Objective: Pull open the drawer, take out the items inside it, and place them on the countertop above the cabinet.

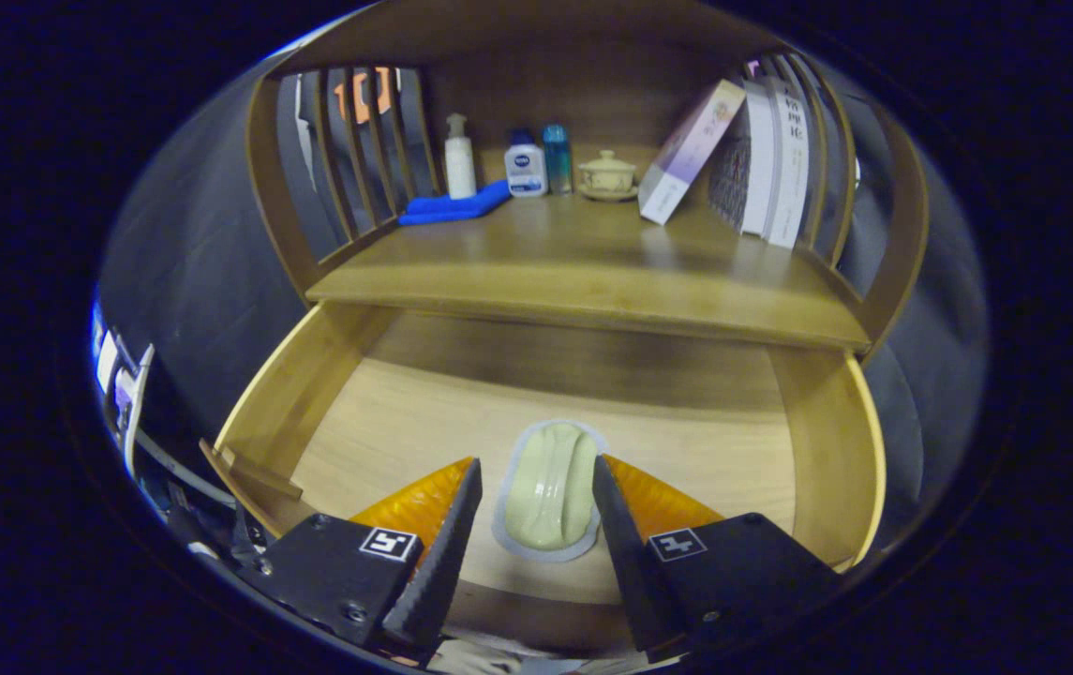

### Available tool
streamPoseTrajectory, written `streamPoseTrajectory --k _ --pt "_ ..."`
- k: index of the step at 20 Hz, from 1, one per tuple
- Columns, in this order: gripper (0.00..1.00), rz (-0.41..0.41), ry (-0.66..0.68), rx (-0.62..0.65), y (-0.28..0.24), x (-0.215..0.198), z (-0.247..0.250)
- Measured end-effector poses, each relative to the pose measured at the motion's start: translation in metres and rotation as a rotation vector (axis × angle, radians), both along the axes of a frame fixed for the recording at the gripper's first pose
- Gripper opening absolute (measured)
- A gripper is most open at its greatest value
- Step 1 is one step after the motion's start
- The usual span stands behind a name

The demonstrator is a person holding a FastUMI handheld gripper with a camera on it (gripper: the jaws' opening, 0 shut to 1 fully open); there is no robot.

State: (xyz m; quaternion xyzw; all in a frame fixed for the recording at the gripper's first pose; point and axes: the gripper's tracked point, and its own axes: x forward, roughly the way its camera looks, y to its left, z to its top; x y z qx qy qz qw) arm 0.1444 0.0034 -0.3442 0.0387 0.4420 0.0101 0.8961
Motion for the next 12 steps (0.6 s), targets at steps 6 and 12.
streamPoseTrajectory --k 6,12 --pt "0.69 -0.004 0.174 0.018 0.001 0.002 -0.034" --pt "0.41 -0.049 0.206 -0.026 -0.009 0.007 -0.040"
